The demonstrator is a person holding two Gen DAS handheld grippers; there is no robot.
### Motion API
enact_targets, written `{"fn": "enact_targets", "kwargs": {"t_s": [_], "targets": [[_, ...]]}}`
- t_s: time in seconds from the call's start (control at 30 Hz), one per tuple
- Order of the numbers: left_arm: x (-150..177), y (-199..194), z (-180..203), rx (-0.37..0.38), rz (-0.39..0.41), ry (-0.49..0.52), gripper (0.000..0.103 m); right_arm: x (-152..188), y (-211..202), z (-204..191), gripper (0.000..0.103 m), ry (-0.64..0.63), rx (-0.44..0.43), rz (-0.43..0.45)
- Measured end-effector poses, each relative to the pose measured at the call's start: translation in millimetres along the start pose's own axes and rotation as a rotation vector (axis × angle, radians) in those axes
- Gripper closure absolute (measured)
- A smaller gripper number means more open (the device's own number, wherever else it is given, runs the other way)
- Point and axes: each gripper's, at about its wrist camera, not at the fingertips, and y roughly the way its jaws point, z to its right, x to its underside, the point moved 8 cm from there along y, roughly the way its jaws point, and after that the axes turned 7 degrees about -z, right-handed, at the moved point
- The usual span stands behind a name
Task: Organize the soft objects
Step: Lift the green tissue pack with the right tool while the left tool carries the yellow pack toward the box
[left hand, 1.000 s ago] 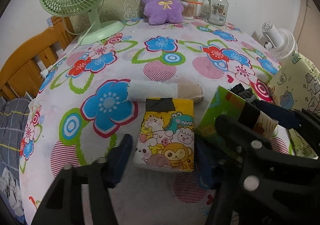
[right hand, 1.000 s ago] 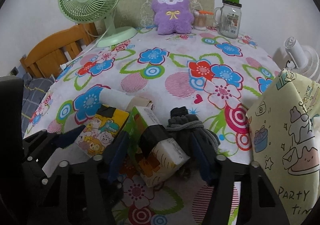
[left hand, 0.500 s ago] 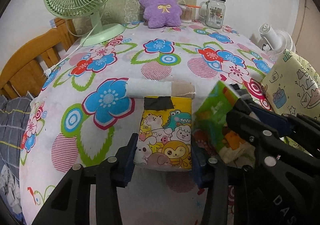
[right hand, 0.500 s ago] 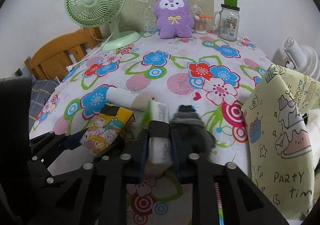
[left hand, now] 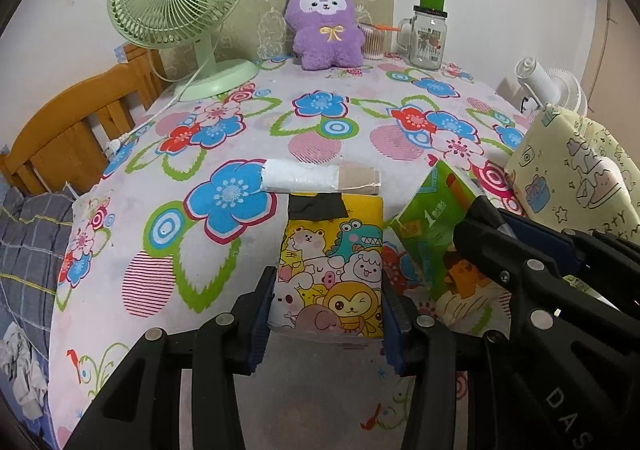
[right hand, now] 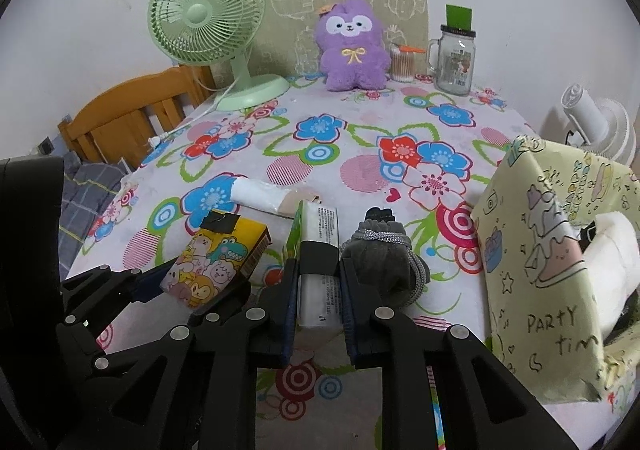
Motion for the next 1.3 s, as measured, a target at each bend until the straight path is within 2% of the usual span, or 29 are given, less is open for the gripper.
{"fn": "enact_targets", "kwargs": {"t_s": [0.67, 1.3], "targets": [[3, -49, 21, 0.002, 0.092, 0.027, 0.056, 5, -50, 13, 0.081, 0.018, 0.032, 0.074], [-12, -102, 41, 0.000, 0.187, 0.042, 0.056, -8, -103, 23, 0.081, 0.013, 0.045, 0.140]]}}
